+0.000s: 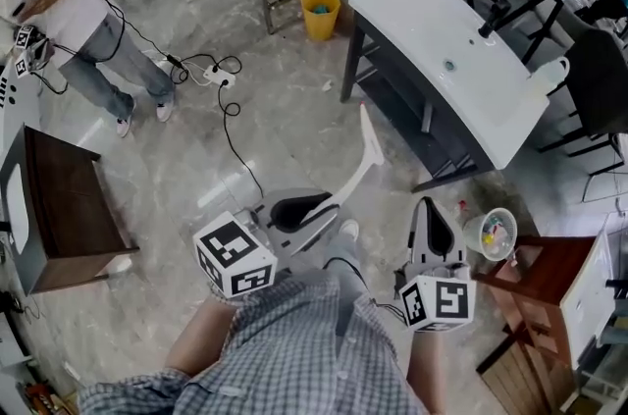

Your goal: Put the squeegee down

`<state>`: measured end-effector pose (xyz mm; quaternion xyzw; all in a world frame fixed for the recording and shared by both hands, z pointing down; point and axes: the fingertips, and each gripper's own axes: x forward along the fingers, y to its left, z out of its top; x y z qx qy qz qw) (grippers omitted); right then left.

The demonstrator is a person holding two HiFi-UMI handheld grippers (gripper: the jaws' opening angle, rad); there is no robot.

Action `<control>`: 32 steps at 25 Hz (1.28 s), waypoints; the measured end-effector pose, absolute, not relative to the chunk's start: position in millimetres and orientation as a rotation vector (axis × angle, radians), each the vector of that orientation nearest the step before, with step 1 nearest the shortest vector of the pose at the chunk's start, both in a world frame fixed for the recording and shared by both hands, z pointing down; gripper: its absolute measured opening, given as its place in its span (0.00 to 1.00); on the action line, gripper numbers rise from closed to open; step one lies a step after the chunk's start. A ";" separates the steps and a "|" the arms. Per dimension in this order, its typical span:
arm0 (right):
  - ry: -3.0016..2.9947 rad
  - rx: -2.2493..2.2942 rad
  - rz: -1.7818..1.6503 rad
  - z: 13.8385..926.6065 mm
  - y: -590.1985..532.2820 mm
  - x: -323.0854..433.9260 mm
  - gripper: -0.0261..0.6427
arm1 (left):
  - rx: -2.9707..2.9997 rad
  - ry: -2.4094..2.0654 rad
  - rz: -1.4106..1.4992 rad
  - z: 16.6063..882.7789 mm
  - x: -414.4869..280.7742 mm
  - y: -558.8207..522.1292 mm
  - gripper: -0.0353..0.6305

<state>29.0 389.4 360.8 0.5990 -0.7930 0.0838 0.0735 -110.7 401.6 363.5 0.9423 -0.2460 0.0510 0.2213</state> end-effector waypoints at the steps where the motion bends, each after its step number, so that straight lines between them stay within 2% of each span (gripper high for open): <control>1: -2.386 1.790 0.249 359.9 380.3 33.7 0.05 | 2.607 -0.691 0.142 362.1 -106.6 393.0 0.16; 16: -2.485 1.668 0.190 343.2 251.4 88.6 0.05 | 2.612 -0.806 0.107 343.0 -42.7 280.0 0.16; 32: -2.479 1.662 0.222 355.9 191.7 125.2 0.05 | 2.590 -0.804 0.080 349.2 -3.7 217.2 0.16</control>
